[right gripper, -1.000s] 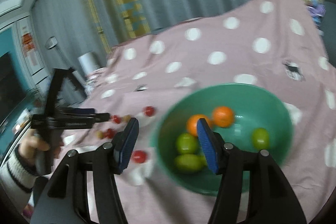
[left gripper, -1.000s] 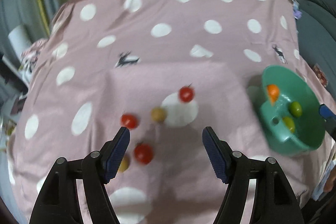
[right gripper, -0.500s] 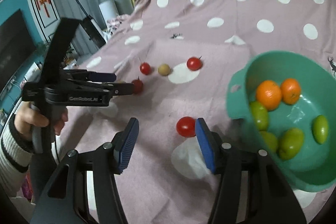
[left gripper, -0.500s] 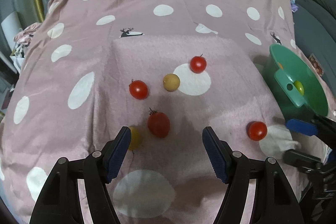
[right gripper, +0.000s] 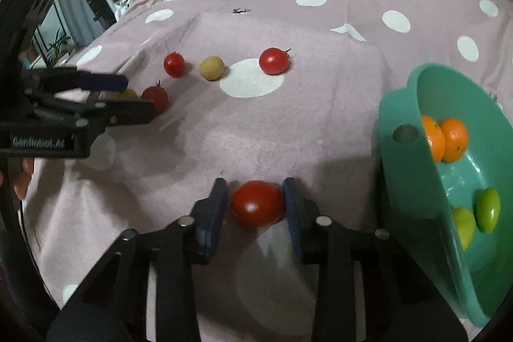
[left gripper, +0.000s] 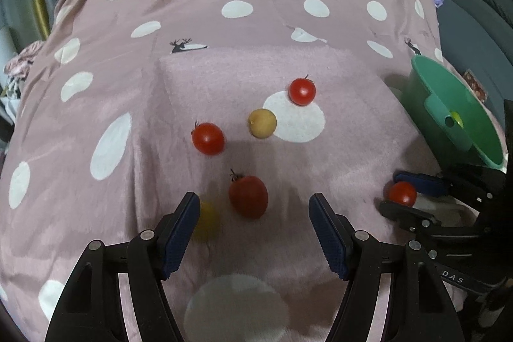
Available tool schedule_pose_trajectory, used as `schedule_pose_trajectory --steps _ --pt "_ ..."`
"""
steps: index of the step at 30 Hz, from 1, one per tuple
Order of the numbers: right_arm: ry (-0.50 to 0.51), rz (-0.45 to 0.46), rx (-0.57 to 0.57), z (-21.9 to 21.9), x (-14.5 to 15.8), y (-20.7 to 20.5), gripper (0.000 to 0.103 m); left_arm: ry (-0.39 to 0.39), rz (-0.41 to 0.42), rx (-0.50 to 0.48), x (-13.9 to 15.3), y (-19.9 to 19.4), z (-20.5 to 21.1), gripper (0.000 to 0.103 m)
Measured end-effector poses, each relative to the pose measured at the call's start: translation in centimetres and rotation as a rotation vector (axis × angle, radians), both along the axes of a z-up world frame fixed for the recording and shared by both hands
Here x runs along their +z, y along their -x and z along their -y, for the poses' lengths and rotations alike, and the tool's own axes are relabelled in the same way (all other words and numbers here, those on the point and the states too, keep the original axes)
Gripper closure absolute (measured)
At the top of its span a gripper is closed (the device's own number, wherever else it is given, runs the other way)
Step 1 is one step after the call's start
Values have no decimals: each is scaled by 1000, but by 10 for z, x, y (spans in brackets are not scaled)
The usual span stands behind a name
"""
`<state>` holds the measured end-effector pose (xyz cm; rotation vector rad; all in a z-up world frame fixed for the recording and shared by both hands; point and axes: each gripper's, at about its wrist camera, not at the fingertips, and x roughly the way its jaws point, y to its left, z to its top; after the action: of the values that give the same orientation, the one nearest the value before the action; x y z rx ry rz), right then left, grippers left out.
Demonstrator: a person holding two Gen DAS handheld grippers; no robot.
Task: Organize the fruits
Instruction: 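Grasp a red cherry tomato with the right gripper while the left grasps another, then carry both cherry tomatoes into the teal bowl and open both grippers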
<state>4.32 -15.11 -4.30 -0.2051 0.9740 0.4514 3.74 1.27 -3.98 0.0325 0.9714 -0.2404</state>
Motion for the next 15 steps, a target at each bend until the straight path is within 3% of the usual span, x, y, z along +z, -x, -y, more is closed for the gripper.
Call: schedule_pose_trajectory --steps 6,8,12,14,15 --pt "-79 1 18 9 5 4 71 -35 -4 -20 -4 -11 9 32" --pt "-123 3 32 13 11 8 71 -57 -16 -36 -8 -13 12 38" --pt "-170 9 37 16 18 13 71 -86 -48 -60 -17 -19 15 40" --pt "-175 11 39 16 19 15 71 -80 -71 -57 -21 -22 14 52" --pt "-176 12 37 16 19 16 71 -69 -78 -55 -23 -23 12 53"
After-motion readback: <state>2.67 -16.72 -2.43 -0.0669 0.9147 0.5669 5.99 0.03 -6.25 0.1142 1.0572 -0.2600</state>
